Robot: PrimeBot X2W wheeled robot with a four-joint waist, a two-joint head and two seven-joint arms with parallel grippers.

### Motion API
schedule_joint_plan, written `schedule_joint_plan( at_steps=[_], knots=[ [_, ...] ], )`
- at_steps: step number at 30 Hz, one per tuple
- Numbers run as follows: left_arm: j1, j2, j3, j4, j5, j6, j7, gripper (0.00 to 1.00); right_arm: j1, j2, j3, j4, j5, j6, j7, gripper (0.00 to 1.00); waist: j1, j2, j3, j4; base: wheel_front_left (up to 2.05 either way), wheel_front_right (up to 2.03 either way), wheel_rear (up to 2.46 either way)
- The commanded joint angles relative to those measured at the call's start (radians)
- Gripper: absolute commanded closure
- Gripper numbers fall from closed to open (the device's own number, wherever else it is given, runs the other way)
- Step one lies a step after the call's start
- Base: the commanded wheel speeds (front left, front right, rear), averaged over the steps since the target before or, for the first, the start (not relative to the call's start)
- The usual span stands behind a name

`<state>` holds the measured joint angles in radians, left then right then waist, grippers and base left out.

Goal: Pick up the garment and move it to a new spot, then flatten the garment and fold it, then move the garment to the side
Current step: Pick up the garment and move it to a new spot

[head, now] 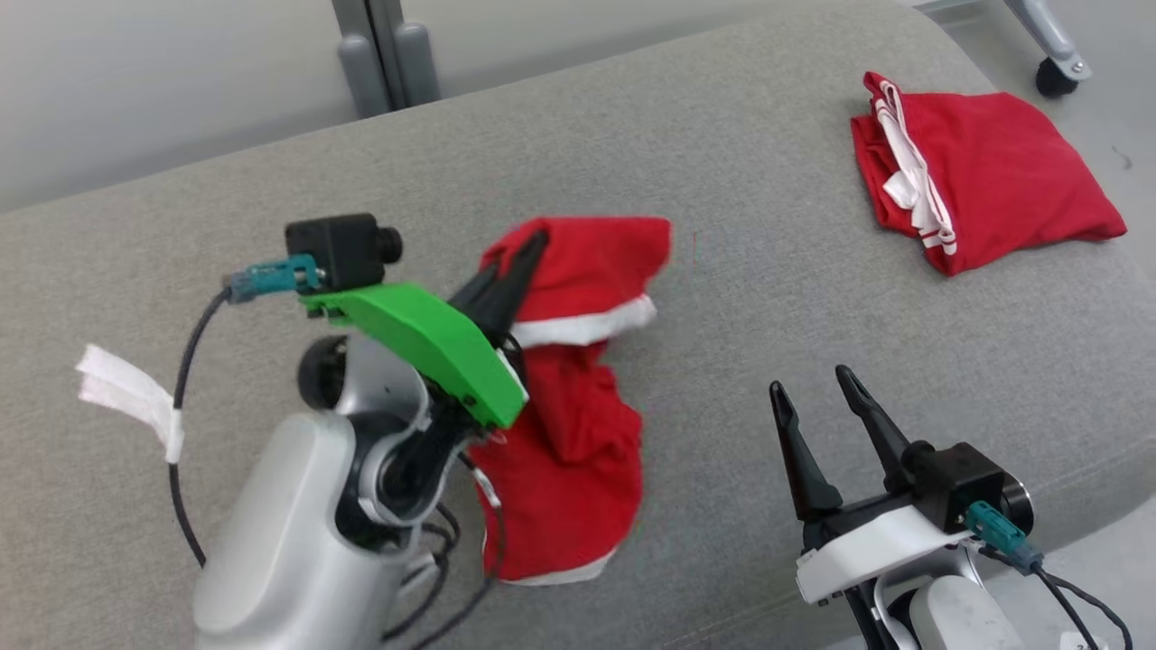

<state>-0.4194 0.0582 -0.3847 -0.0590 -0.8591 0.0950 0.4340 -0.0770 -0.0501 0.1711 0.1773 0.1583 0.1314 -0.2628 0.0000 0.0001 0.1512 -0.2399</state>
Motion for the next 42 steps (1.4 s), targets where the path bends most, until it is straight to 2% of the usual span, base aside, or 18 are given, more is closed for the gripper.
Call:
schedule_joint_plan(
  at_steps=[1,5,7,8,9,10,11,16,23,28,34,39,42],
  knots=[
    [-0.059,0.036,0.026,0.073,0.046,0.002,-0.034,1.0,-0.019,0.0,0.002,-0.002,0.006,-0.002,-0.002,0.0,0.0,-0.0001,0.049,-0.049,0.0,0.0,0.0],
    [-0.158,0.052,0.105,0.303,0.063,0.019,-0.118,1.0,-0.029,-0.001,0.0,-0.004,0.014,-0.002,-0.002,0.0,0.0,-0.0001,0.076,-0.072,0.0,0.0,0.0],
    [-0.204,0.079,0.141,0.405,0.085,0.023,-0.171,1.0,-0.032,0.0,-0.002,-0.004,0.016,-0.002,-0.002,0.0,0.0,-0.0001,0.085,-0.078,0.0,0.0,0.0],
    [-0.221,0.089,0.151,0.458,0.099,0.025,-0.202,0.86,-0.031,0.0,-0.004,-0.003,0.017,-0.002,-0.002,0.0,0.0,-0.0001,0.088,-0.079,0.0,0.0,0.0],
    [-0.231,0.095,0.154,0.498,0.108,0.026,-0.224,0.64,-0.031,0.0,-0.004,-0.002,0.018,-0.002,-0.002,0.0,0.0,-0.0001,0.089,-0.079,0.0,0.0,0.0],
    [-0.245,0.1,0.16,0.548,0.117,0.026,-0.255,0.35,-0.03,0.0,-0.005,-0.001,0.018,-0.002,-0.002,0.0,0.0,-0.0001,0.091,-0.078,0.0,0.0,0.0],
    [-0.254,0.104,0.16,0.586,0.128,0.025,-0.273,0.0,-0.029,0.0,-0.006,0.001,0.018,-0.002,-0.002,0.0,0.0,-0.0001,0.09,-0.078,0.0,0.0,0.0],
    [-0.269,0.126,0.114,0.735,0.205,-0.009,-0.386,0.0,-0.028,-0.001,-0.011,0.007,0.018,-0.002,-0.002,0.0,0.0,-0.0001,0.074,-0.06,0.0,0.0,0.0],
    [-0.182,0.118,0.049,0.744,0.28,-0.061,-0.576,0.0,0.002,-0.001,-0.037,0.0,-0.006,-0.002,-0.002,0.0,0.0,-0.0001,0.011,0.0,0.0,0.0,0.0],
    [-0.049,0.12,0.028,0.639,0.319,-0.048,-0.674,0.0,0.029,-0.001,-0.066,-0.016,-0.028,-0.002,-0.002,0.0,0.0,-0.0001,-0.038,0.057,0.0,0.0,0.0],
    [0.133,0.13,0.04,0.467,0.369,-0.008,-0.699,0.0,0.058,-0.001,-0.095,-0.029,-0.06,-0.002,-0.002,0.0,0.0,-0.0001,-0.074,0.125,0.0,0.0,0.0],
    [0.322,0.115,0.126,0.298,0.422,0.022,-0.698,0.0,0.078,-0.002,-0.11,-0.034,-0.076,-0.002,-0.002,0.0,0.0,-0.0001,-0.102,0.166,0.0,0.0,0.0],
    [0.424,0.099,0.179,0.23,0.458,0.015,-0.699,0.0,0.088,-0.001,-0.121,-0.035,-0.076,-0.002,-0.002,0.0,0.0,-0.0001,-0.118,0.188,0.0,0.0,0.0]
  ],
)
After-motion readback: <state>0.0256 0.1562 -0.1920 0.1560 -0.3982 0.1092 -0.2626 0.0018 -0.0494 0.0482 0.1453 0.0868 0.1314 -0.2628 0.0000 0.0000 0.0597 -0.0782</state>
